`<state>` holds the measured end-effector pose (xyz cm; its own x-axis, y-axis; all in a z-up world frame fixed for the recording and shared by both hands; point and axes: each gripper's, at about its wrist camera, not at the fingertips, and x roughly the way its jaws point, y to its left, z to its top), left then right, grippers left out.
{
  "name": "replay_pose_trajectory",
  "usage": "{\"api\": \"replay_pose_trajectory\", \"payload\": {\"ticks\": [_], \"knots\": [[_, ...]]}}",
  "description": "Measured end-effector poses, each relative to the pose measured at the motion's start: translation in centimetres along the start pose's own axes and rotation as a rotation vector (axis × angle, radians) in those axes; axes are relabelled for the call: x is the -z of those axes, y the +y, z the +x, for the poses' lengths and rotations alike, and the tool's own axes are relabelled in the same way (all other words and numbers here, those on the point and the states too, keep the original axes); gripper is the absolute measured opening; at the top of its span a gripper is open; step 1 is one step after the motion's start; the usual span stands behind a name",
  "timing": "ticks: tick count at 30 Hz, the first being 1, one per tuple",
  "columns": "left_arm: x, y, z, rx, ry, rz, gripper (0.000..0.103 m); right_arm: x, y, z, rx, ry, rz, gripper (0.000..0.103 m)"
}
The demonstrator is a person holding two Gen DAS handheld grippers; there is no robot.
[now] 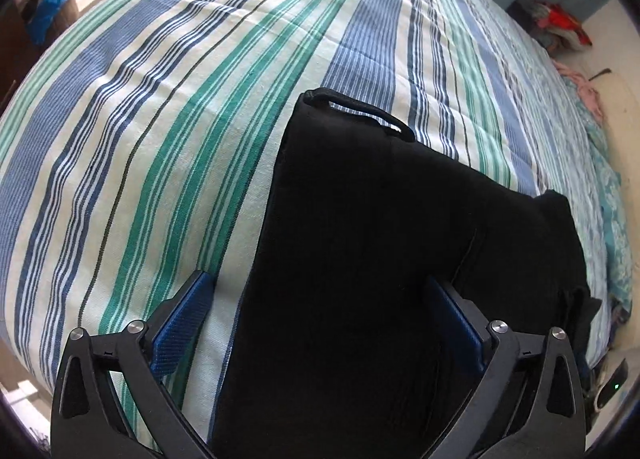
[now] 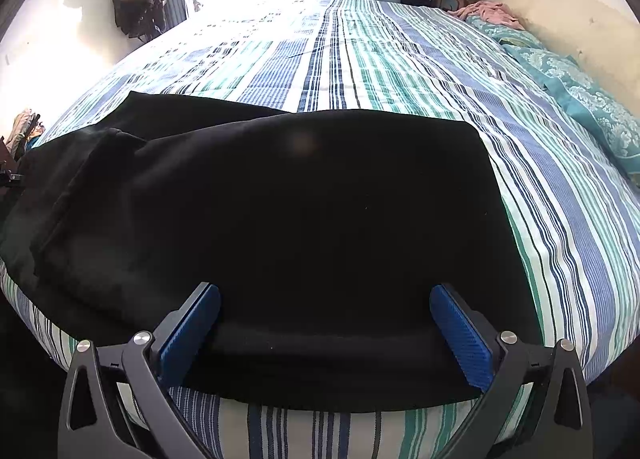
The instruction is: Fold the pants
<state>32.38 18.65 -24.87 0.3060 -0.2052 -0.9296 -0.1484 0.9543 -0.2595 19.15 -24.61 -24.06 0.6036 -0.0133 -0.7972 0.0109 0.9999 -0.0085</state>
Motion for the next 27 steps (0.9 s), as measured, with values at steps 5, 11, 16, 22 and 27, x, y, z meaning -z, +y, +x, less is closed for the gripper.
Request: {"api": "replay_pose_trajectory", "payload": {"ticks": [5,11,16,22,27], "knots": [[0.0,-0.1,-0.5,0.056,0.083,-0.011,0.081,-0.1,0.1,0.0,0.000,0.005,0.001,0.103],[1.6,-1.5,-3.8,0.058,0.014,-0.013,0.021,-0.5,0.0,0.0,-0.009,0.028,0.000,0.103],[1.6,-4.3,-8.4,0.114,-0.053,-0.067,0.019,-1.0,-0.6,-0.2,-0.048,0.070,-0.005,0.103],[2.4,-11.2,-13.9,0.245,-0.082,-0.028,0.018,-1.7,-2.7,-3.4,-0.089,-0.038,0.085,0.103],[3.0,-19.5,-15.4,0.316,-0.095,0.092,0.018,-2.1,-5.6,-5.4,-0.093,-0.145,0.206,0.103]]}}
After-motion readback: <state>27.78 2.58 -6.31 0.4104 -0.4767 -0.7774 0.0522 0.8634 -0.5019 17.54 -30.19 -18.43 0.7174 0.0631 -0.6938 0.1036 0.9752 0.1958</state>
